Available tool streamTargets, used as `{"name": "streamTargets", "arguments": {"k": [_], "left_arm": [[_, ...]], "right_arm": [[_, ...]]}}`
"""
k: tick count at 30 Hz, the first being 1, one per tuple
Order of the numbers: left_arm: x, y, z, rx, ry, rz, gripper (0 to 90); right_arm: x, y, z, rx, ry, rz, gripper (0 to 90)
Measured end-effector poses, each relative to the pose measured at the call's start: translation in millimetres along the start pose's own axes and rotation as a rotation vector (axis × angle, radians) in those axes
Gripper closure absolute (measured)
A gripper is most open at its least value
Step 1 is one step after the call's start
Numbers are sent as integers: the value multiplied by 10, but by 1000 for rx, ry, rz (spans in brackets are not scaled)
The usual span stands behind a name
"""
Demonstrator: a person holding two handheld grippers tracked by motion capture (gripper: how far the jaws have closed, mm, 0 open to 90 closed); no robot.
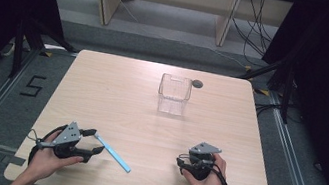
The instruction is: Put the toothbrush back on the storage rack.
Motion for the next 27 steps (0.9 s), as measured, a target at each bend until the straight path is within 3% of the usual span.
{"name": "streamTargets", "arguments": {"k": [3,4,11,15,18,19,23,24,25,27], "left_arm": [[8,-12,48,13,-24,-5,313],[25,-38,93,26,-57,-21,315],[85,-136,227,90,-142,-75,343],[197,-231,335,160,-222,-167,349],[253,-307,387,183,-263,-215,360],[267,-326,404,202,-276,-230,364],[295,-396,427,248,-312,-268,393],[302,-435,438,283,-341,-286,406],[329,-439,461,327,-400,-302,416],[311,-460,463,331,-393,-310,433]], "right_arm": [[12,19,16,3,11,1,457],[7,33,20,5,24,-5,455],[-14,54,34,6,54,-5,453],[13,65,47,14,69,2,449],[39,65,48,2,68,4,448],[26,67,56,2,98,4,448],[51,81,60,1,74,7,448],[53,92,70,3,78,10,448],[55,94,71,-2,81,7,448],[58,98,72,-2,80,11,449]]}}
Point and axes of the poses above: each handheld gripper's, and its own axes: y roughly backward along the jaws, z roughly out of its top, x roughly to its left, the point moved 1 cm from there along -y, roughly forward along the jaws, and after that the axes turned 5 degrees about -y, right-handed, at the moved point
